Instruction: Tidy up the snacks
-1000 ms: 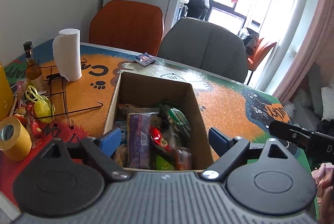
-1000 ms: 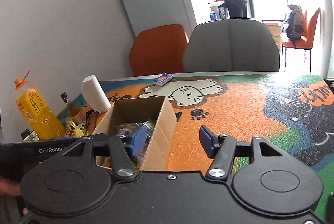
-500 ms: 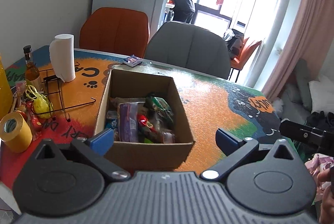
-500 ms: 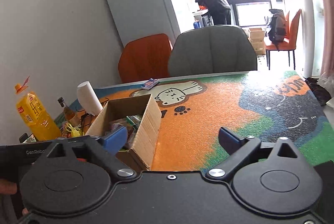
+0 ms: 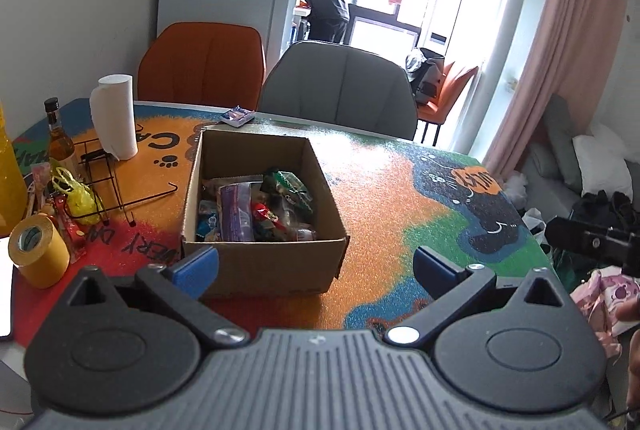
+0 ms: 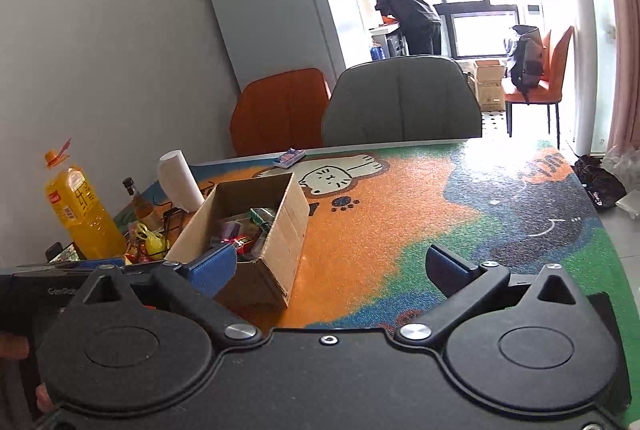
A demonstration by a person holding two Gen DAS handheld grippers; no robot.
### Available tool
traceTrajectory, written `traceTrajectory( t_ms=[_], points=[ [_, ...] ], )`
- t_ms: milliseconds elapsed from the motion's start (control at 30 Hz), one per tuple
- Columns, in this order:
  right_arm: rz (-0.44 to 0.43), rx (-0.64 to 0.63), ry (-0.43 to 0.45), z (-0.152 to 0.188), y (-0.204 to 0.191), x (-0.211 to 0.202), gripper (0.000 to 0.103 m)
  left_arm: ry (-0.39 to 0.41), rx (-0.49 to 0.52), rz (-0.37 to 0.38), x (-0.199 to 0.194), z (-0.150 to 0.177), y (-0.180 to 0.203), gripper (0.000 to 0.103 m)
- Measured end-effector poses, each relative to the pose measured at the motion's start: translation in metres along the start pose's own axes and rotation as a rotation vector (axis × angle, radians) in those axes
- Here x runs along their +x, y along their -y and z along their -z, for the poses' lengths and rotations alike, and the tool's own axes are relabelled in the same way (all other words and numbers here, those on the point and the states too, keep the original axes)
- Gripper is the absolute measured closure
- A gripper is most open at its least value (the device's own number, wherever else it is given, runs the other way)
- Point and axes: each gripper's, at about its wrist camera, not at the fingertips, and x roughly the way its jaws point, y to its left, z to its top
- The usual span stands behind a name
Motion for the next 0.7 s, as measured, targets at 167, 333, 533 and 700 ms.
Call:
traceTrajectory(
  t_ms=[167, 333, 533, 700],
  points=[
    [0.016, 0.006, 0.015, 0.002, 0.005, -0.016, 0.0, 0.028, 0.026, 0.001, -0.019, 0.0, -0.002, 0.0],
    [0.022, 0.03, 0.027, 0.005, 0.009, -0.029, 0.0, 0.052, 0.019, 0.011, -0.031, 0.0, -0.005, 0.0],
    [0.03, -0.002, 0.035, 0.003, 0.004, -0.036, 0.0, 0.055, -0.002, 0.012, -0.033, -0.002, -0.01, 0.0],
    [0.034, 0.004, 0.03, 0.003, 0.007, -0.034, 0.0, 0.056, 0.0, 0.008, -0.034, -0.001, -0.01, 0.0]
  ],
)
